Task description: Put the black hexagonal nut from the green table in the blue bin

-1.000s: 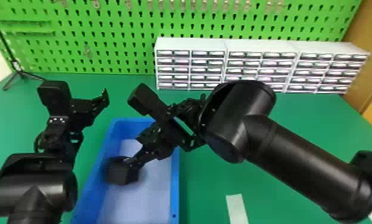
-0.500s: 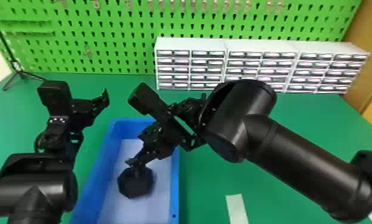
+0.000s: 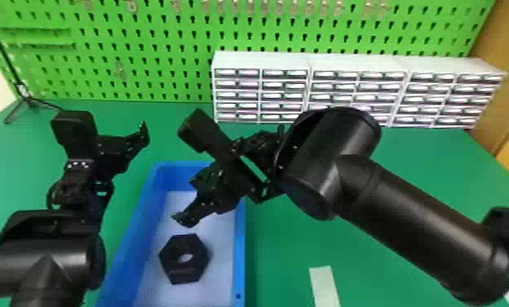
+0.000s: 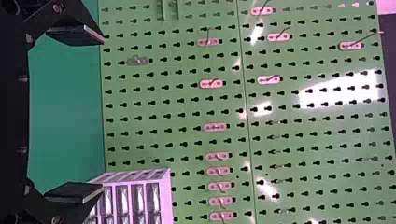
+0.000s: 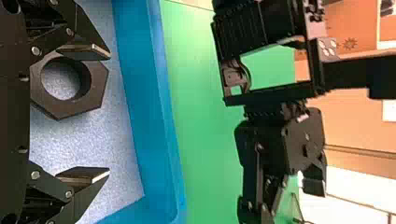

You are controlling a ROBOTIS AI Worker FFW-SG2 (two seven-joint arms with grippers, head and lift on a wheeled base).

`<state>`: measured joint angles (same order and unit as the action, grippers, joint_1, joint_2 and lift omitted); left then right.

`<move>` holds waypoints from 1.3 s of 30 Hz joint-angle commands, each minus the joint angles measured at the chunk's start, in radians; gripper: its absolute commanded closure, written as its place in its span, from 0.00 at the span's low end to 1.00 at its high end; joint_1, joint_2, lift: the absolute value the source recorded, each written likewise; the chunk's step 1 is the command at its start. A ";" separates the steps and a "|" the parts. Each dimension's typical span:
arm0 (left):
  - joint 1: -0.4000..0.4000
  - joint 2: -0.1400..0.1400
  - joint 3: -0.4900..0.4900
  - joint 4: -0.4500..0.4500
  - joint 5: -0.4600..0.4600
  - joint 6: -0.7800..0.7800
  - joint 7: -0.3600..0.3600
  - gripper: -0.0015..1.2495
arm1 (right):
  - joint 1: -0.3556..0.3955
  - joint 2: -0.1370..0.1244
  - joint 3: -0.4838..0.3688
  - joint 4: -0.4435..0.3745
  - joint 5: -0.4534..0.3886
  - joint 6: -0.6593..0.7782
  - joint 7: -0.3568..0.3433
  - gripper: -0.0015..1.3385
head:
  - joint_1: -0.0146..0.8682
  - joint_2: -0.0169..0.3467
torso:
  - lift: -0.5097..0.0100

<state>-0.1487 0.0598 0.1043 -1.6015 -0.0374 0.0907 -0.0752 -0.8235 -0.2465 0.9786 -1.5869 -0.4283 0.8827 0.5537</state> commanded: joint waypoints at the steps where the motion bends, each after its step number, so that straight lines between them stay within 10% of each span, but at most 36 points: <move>1: 0.003 0.000 0.002 0.000 0.001 0.000 0.000 0.14 | 0.030 0.000 -0.093 0.001 0.037 -0.005 0.000 0.29 | 0.79 0.12 | 0.80; 22: 0.011 0.002 0.015 -0.014 0.005 0.004 -0.002 0.14 | 0.190 0.072 -0.581 -0.001 0.303 -0.031 0.022 0.29 | 0.79 0.12 | 0.80; 39: 0.015 0.002 0.017 -0.025 0.007 0.015 -0.002 0.13 | 0.283 0.096 -0.798 0.018 0.384 -0.123 -0.003 0.29 | 0.79 0.12 | 0.80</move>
<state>-0.1345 0.0614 0.1217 -1.6256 -0.0307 0.1041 -0.0767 -0.5604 -0.1568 0.2183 -1.5804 -0.0479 0.7854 0.5626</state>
